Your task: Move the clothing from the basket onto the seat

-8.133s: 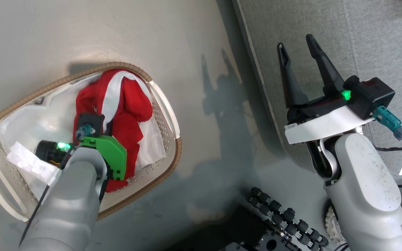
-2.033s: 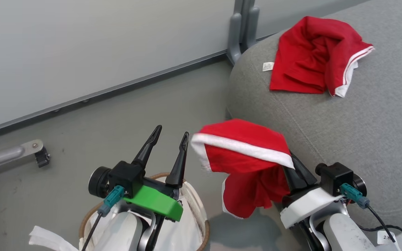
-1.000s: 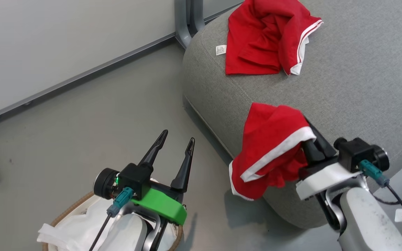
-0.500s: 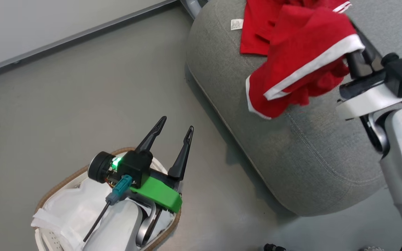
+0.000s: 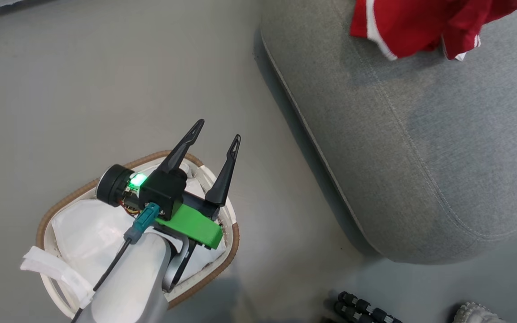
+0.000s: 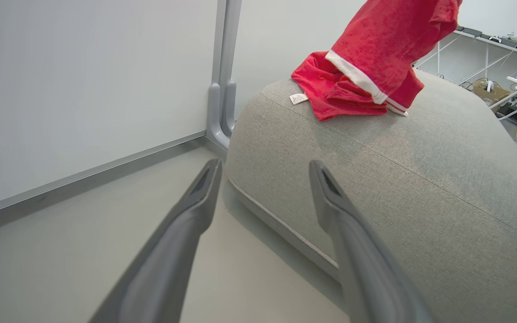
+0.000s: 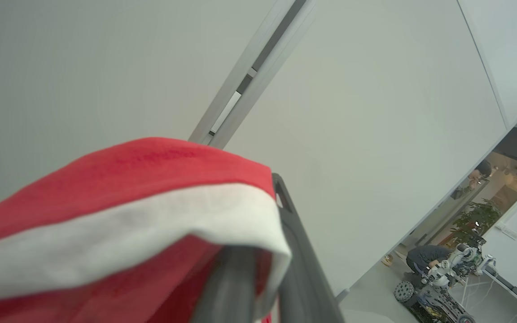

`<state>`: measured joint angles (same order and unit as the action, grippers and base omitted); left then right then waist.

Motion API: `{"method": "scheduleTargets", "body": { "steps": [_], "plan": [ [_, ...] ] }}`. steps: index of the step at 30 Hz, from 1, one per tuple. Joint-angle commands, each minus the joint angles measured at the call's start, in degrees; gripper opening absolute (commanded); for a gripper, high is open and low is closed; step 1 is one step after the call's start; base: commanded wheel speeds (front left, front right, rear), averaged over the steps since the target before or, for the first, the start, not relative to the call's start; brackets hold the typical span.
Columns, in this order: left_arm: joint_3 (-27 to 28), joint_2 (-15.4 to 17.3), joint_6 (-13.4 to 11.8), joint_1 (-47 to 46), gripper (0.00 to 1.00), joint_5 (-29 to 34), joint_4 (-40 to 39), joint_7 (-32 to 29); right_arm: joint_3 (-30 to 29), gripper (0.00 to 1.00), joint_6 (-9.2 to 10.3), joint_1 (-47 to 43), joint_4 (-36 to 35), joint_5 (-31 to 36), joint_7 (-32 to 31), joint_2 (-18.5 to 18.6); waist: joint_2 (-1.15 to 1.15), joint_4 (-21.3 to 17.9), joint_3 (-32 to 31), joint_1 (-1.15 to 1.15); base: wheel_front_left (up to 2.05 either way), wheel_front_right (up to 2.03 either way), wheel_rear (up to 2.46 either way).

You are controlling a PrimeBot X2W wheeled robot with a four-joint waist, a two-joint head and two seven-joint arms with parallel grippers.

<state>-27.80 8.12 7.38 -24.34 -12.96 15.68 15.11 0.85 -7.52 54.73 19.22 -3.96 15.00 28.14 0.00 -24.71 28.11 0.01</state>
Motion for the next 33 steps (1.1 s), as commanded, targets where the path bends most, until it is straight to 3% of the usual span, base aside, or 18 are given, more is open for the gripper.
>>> {"method": "scheduleTargets", "body": {
  "steps": [1, 11, 19, 33],
  "plan": [
    [-0.2, 0.6, 0.1, -1.5, 1.0, 0.5, -0.1, 0.0, -1.6, 0.0, 0.05, 1.2, 0.9, 0.6, 0.3, 0.5, 0.0, 2.6, 3.7, -0.01, 0.0, 0.0, 0.0],
    [-0.7, 1.7, 0.1, -4.7, 1.0, 0.7, -1.2, 0.0, -11.3, 0.0, 0.06, 2.2, 7.4, 3.7, 0.3, 4.0, 0.0, 6.4, 10.4, -0.01, 0.0, 0.0, 0.0],
    [-1.7, 2.7, 0.1, -5.9, 1.0, 1.3, -1.5, 0.0, -20.4, 0.0, 0.06, -0.7, 12.0, 5.3, 0.3, 0.7, 0.0, 7.2, 15.1, -0.01, 0.0, 0.0, 0.0],
    [-0.7, 2.9, 0.1, -7.1, 1.0, 1.2, -1.4, 0.0, -28.0, 0.0, 0.06, -4.0, 13.8, 8.2, 0.3, -6.0, 0.0, 8.2, 18.0, -0.01, 0.0, 0.0, 0.0]
  ]
}}
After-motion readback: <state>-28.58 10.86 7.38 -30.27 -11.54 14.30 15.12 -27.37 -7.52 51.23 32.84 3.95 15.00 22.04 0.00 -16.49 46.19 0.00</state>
